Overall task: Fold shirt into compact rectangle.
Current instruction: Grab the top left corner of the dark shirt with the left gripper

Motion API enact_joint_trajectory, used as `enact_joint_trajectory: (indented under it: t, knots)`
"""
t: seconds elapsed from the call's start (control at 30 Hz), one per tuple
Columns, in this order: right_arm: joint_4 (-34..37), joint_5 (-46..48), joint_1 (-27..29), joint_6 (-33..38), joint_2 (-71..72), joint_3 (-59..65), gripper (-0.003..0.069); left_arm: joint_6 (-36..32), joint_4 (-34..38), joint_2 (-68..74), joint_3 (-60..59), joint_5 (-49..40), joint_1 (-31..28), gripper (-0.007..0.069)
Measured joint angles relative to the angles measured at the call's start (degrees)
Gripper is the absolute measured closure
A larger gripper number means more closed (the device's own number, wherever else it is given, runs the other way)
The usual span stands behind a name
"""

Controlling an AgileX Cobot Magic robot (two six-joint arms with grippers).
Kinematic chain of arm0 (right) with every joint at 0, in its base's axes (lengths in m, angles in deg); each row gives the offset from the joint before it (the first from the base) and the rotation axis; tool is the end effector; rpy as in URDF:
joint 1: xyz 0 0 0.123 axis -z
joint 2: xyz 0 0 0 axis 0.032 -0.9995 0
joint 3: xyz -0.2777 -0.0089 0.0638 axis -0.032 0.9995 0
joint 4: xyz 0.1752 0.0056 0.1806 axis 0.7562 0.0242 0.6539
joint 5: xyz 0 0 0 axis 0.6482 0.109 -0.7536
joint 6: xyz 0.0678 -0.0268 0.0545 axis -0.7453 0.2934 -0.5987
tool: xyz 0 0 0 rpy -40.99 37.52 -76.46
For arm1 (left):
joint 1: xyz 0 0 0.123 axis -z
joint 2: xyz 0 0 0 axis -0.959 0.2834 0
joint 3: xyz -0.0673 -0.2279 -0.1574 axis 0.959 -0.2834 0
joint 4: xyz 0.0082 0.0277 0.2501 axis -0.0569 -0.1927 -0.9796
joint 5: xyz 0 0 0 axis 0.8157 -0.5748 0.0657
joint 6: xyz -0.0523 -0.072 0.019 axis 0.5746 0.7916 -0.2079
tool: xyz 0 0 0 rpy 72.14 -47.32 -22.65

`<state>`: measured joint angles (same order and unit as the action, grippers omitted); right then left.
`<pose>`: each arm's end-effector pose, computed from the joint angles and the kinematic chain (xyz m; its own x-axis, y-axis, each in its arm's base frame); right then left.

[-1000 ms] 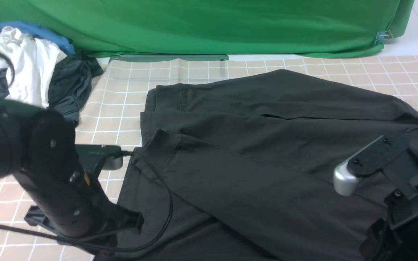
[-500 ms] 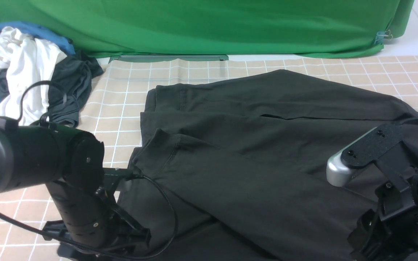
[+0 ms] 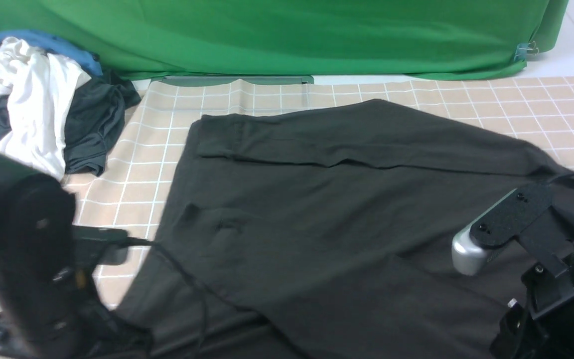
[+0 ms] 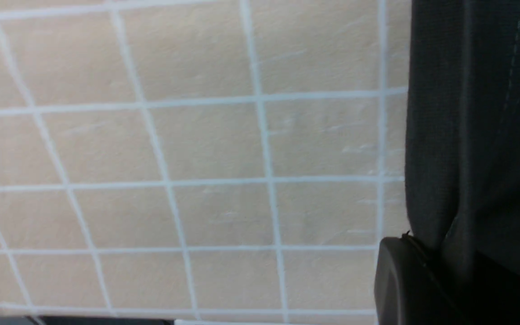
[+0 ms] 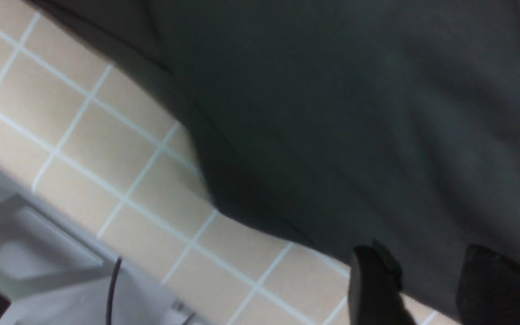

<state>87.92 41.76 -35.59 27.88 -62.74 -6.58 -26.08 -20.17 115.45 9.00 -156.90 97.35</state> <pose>0.1560 0.1245 0.2661 -0.8033 -0.5426 -0.2456 -0.5709 0.8190 0.0579 0.1672 -0.0721 0.2162 -0.9917 0.0885 0.0933 0.0934 0.9944 0.0502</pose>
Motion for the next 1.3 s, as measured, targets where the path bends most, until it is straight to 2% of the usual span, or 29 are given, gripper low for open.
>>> enact_joint_trajectory:
  t: [0.13, 0.23, 0.47, 0.57, 0.6, 0.73, 0.77, 0.8, 0.87, 0.97, 1.3]
  knots:
    - [5.66, 0.00, -0.79, 6.01, -3.60, 0.00, 0.0251, -0.55, 2.27, -2.09, -2.28, -0.88, -2.97, 0.0593]
    - [6.19, -2.77, -2.52, 7.54, -6.47, 0.46, 0.0207, -2.54, 4.34, -2.09, -4.91, -0.81, -5.18, 0.0592]
    - [6.14, -4.90, -3.02, 7.07, -7.96, 0.56, 0.0193, -3.93, 4.10, -2.09, -6.48, -1.08, -7.01, 0.0575]
    - [6.14, -5.02, -3.02, 6.73, -7.96, 0.56, 0.0193, -4.74, -1.03, -2.09, -4.09, -1.69, -7.15, 0.0483]
    - [6.14, -5.02, -3.02, 6.74, -7.96, 0.56, 0.0193, -4.74, -1.32, -2.09, -3.87, -1.69, -7.15, 0.0475]
    - [6.14, -4.96, -3.02, 6.56, -7.96, 0.56, 0.0193, -4.48, -3.03, -2.03, 2.65, -1.58, -7.21, 0.0303]
    - [6.14, -4.96, -3.02, 6.56, -7.96, 0.56, 0.0193, -4.37, -3.03, -1.98, 2.65, -1.48, -7.21, 0.0295]
    - [6.14, -4.96, -3.02, 6.56, -7.96, 0.56, 0.0193, -2.19, -3.03, -1.75, 6.38, 0.92, -7.21, 0.0241]
    - [6.14, -5.01, -3.02, 6.56, -7.96, 0.56, 0.0193, -0.22, -3.03, -0.67, 10.43, 4.20, -7.21, 0.0212]
    - [6.08, -5.20, -3.02, 6.56, -7.96, 0.56, 0.0193, 0.45, -2.66, 5.41, 19.84, 8.82, -7.81, 0.0204]
    - [6.08, -5.20, -3.02, 5.89, -7.09, 0.51, 0.0193, -0.37, -0.22, 33.39, 44.50, 9.67, -11.55, 0.0207]
